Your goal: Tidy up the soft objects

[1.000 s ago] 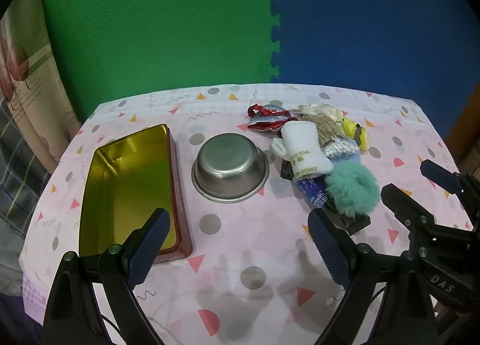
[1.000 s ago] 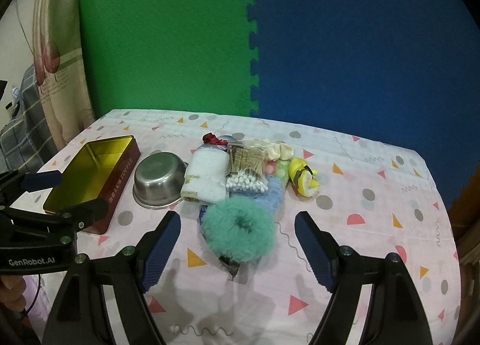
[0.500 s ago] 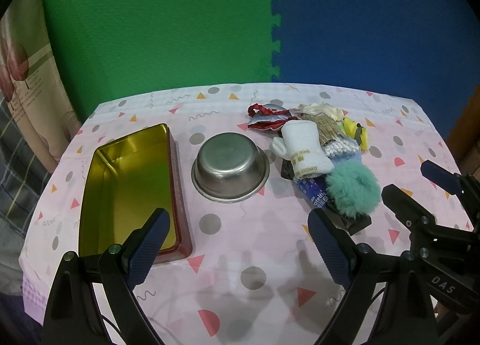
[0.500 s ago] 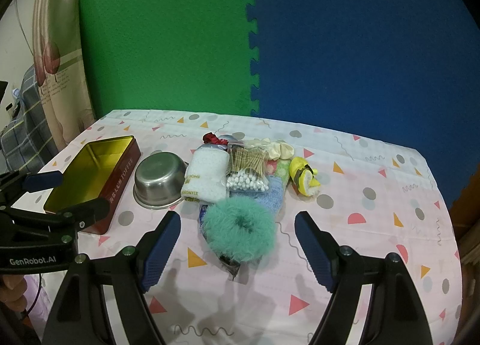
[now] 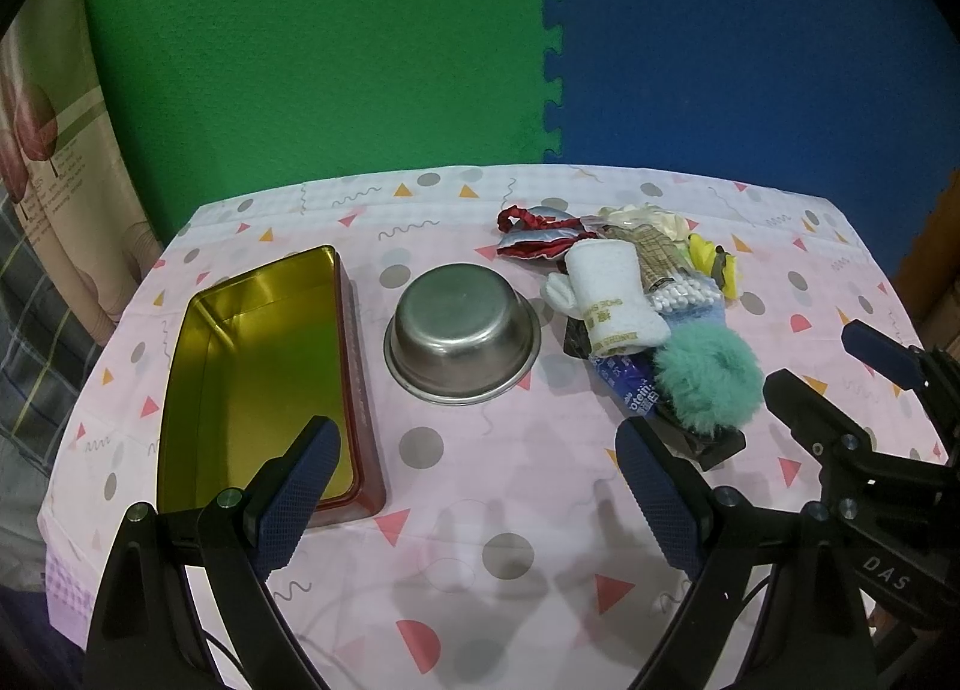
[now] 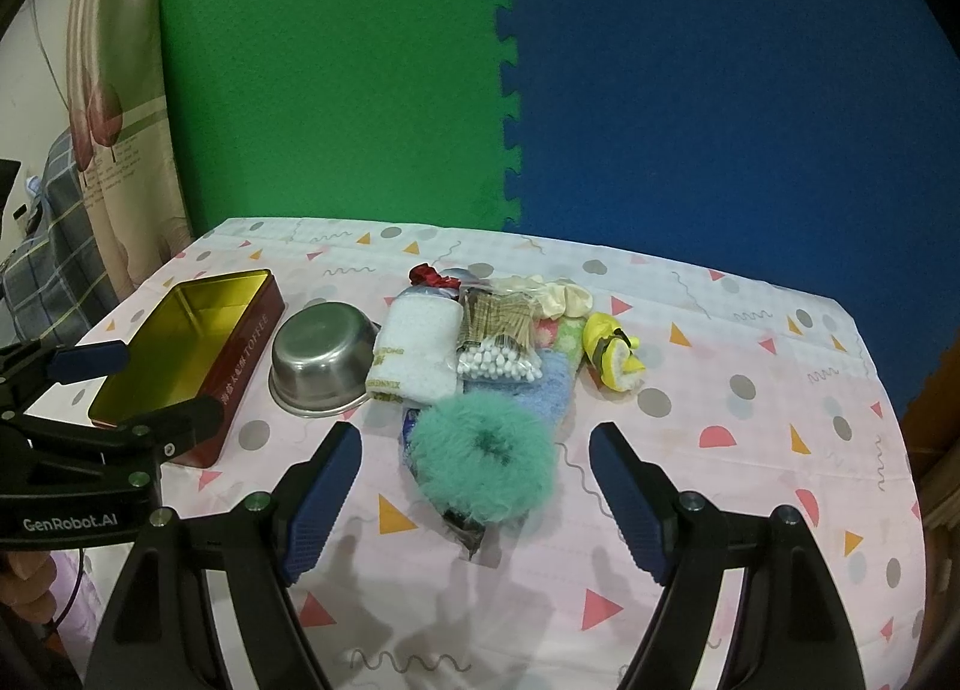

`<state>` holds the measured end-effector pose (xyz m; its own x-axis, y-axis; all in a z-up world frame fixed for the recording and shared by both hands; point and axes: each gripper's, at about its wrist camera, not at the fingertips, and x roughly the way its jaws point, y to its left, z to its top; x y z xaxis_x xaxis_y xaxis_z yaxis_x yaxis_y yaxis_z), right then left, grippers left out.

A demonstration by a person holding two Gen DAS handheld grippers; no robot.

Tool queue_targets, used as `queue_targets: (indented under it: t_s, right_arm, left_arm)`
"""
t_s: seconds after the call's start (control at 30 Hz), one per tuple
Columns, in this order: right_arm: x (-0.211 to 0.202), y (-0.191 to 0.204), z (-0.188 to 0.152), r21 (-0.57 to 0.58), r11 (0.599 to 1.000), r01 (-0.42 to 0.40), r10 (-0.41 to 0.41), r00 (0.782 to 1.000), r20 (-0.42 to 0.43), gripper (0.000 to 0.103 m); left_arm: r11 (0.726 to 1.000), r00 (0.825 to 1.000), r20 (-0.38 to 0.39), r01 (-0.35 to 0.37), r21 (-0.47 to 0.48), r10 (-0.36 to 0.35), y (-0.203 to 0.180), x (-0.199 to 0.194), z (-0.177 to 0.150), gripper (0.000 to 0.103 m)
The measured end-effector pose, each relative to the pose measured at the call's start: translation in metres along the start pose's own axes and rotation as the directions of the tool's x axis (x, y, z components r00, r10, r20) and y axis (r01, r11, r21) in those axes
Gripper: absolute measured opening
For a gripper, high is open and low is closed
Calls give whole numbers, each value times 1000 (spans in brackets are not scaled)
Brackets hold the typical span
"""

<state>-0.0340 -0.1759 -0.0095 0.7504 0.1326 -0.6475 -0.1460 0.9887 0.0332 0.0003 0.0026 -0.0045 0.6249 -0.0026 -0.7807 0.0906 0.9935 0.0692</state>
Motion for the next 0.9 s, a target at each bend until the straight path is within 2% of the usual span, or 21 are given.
queue_targets:
  t_s: [0.53,0.77,0.9]
  right_arm:
    - [5,-4,-3,2,1000,4,-4,1000,-11,81]
    - [18,-23,2,-3,1000,17,-17,1000,-16,81]
    - [29,-42,2,-6,999,51,-51,998,-23,81]
  left_arm:
    - [1000,1000,-20,2,-4,-2,4,8,-2,92]
    - [1000,999,-37,-9,-3,9,4,18,-2,92]
    - [1000,999,-37,-18,-16,17,7,23,-1,92]
